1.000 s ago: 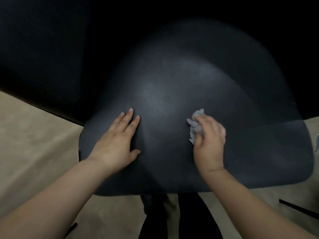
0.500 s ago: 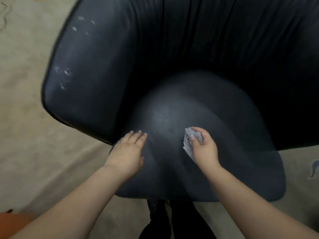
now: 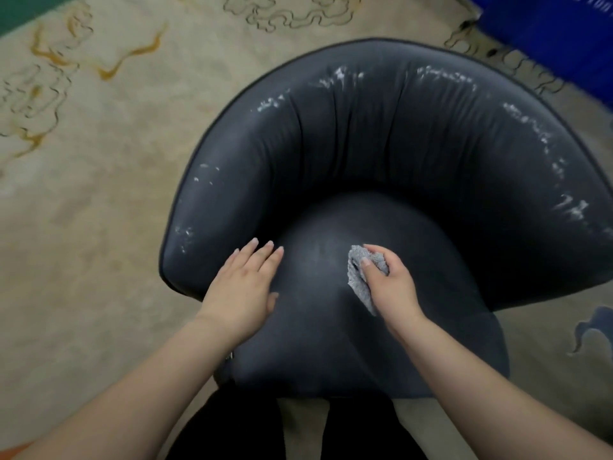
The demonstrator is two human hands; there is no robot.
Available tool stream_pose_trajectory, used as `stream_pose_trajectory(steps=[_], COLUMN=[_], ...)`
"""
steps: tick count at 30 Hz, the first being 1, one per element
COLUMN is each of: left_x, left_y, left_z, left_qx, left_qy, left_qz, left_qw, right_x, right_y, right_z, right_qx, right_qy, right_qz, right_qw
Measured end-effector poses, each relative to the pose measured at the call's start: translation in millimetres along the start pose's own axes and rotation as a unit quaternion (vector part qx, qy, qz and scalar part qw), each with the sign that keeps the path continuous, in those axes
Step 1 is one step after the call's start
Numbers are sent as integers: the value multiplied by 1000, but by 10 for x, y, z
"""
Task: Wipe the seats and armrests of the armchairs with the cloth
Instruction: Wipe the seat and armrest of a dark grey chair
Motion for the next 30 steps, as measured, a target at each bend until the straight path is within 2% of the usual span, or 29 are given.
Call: stream_pose_trajectory(steps=[9, 16, 20, 25, 30], left_x=[815, 1645, 1911, 1929, 2057], left_y=[-928, -869, -744, -538, -477], left_z=[-672, -1281, -1424, -1488, -1533], left_qx=[-61, 23, 59, 108, 87], left_qy=[96, 127, 126, 131, 124], left_qz=[10, 28, 36, 97, 153], left_qw=[993, 991, 990, 981, 977], right_x=[462, 623, 643, 661, 606], right_y=[786, 1563, 1828, 2027, 2232], right_z=[-7, -6, 70, 158, 46], right_qx=[-72, -184, -224, -222, -192], right_qy=[26, 44, 54, 36, 13], right_qz=[-2, -55, -70, -67, -78], right_qw=[997, 980, 971, 972, 978])
Point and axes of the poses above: each hand's wrist, its own z-axis away from the middle knuckle, its own y-axis out of the palm, x = y × z, the point moved 5 cm from there along -z, towards the middle knuckle, and after that the axes turned 15 degrees about -y, right-handed, at the moved point
